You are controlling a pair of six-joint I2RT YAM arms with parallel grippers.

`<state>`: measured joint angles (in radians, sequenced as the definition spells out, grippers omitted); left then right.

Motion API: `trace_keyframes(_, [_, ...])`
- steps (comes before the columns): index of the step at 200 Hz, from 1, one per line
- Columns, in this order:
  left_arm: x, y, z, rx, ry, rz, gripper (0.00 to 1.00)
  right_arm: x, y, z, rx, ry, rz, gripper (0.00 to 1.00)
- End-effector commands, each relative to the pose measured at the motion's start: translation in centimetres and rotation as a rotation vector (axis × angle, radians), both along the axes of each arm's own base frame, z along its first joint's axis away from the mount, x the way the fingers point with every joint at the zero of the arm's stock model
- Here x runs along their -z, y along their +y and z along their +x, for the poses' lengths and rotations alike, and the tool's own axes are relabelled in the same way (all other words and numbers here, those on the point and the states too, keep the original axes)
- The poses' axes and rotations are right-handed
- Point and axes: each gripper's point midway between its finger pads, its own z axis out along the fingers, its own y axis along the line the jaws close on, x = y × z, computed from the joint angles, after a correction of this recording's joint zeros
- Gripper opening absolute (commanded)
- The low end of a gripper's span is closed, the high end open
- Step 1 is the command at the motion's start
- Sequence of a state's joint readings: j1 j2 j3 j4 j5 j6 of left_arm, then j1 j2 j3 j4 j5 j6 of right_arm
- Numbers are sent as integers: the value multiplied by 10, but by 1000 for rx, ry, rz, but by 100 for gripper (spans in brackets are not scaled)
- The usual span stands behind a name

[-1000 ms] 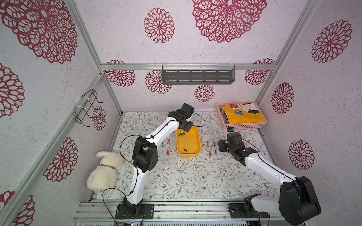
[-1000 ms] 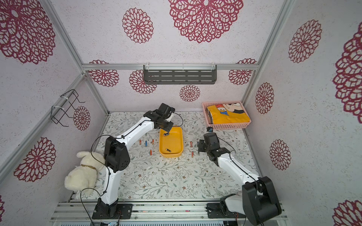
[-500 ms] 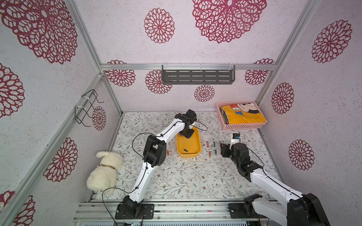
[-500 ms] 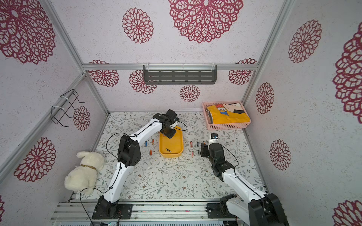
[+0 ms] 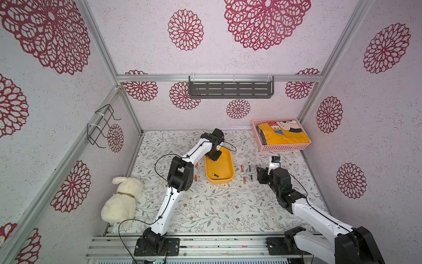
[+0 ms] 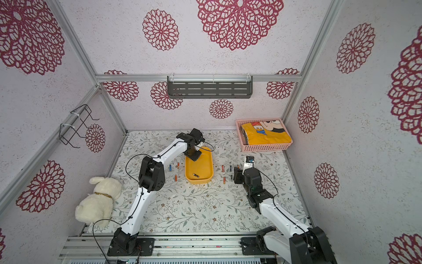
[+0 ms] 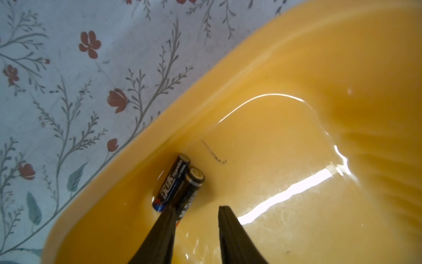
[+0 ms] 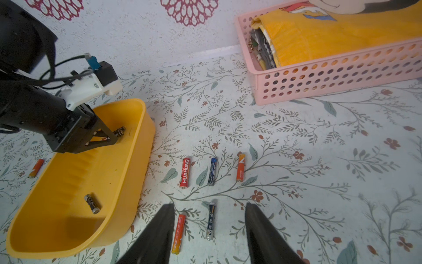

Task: Take the batteries out of the storage box
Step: Pick up the battery from the storage box.

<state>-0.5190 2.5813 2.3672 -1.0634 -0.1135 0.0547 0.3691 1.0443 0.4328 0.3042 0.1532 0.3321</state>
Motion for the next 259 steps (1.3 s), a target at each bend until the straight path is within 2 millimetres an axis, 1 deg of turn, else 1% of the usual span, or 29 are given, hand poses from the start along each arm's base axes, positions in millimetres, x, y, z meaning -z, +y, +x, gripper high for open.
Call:
trace_keyframes(1, [12, 4, 4, -3, -2, 24, 34, -19, -1, 1, -4, -69, 6, 55])
trace_keyframes(20, [18, 5, 2, -9, 9, 29, 32, -21, -3, -1, 4, -74, 0, 55])
trace_keyframes(29, [20, 4, 0, -10, 17, 24, 29, -21, -5, -1, 11, -76, -5, 55])
trace_keyframes(68, [13, -1, -7, -23, 17, -3, 23, -23, -9, -1, 34, -81, -15, 56])
trace_keyframes(83, [12, -2, -9, -34, 23, -13, 18, -23, -10, -1, 38, -82, -17, 56])
trace_keyframes(106, [8, -5, -13, -45, 27, -21, 19, -24, -11, -1, 43, -84, -15, 57])
trace_keyframes(129, [12, -8, -16, -45, 39, -27, 23, -23, -12, -1, 52, -84, -14, 57])
trace_keyframes(142, [14, -6, -15, -56, 37, -21, 23, -24, -12, 0, 52, -85, -15, 57])
trace_keyframes(175, [25, -3, -14, -81, 43, -2, 13, -27, -14, -1, 57, -96, -13, 57])
trace_keyframes(184, [25, -2, -13, -92, 40, 1, 8, -29, -14, -2, 58, -100, -11, 58])
trace_keyframes(195, [23, -1, -12, -107, 35, 0, 5, -30, -14, -2, 56, -103, -8, 58])
trace_keyframes(206, [15, -4, -11, -119, 21, -14, 0, -31, -13, -2, 55, -103, -4, 58])
trace_keyframes(210, [13, -4, -10, -127, 18, -19, 0, -32, -13, -2, 54, -105, 0, 58])
trace_keyframes(224, [-7, -8, -7, -150, -9, -60, 0, -36, -10, -1, 46, -111, 15, 58])
trace_keyframes(240, [-36, -13, -4, -187, -46, -116, 0, -42, -7, 0, 34, -124, 32, 58])
trace_keyframes(259, [-79, -14, -3, -245, -99, -192, 0, -50, -2, 2, 23, -139, 42, 58])
